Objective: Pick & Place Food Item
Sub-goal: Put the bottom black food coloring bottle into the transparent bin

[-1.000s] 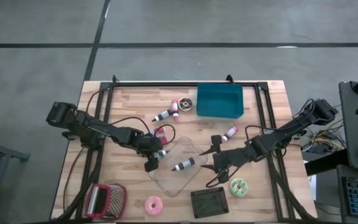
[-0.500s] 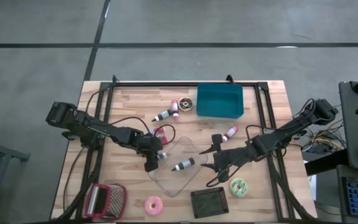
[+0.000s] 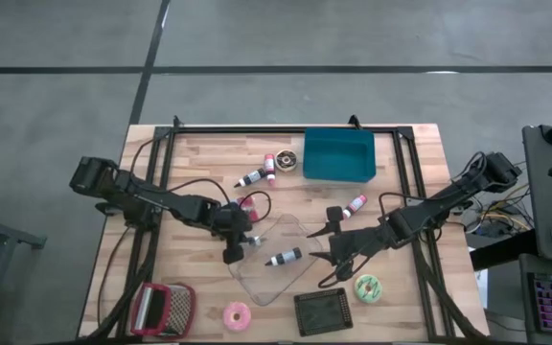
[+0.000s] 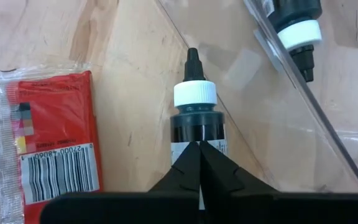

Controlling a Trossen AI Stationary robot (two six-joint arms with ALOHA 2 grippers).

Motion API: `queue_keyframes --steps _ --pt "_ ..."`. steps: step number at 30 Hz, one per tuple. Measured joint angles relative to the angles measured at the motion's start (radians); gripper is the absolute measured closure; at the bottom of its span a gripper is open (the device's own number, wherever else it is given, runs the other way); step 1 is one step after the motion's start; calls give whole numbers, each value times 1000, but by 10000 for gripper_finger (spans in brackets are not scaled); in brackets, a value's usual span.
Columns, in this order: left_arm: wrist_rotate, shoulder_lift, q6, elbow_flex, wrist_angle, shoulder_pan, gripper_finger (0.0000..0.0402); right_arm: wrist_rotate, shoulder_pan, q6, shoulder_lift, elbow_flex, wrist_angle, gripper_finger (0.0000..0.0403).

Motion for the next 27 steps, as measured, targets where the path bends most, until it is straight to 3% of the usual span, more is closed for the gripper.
queue_keyframes --steps 10,13,21,27 --pt "13 -30 16 0 -20 2 378 0 0 0 0 0 0 195" --pt "20 -46 40 0 -39 0 341 0 0 0 0 0 -3 195" --pt "38 -51 70 3 -38 -2 196 0 0 2 0 0 -8 195" --pt "114 -51 65 6 -37 -5 157 0 0 0 0 0 -11 195"
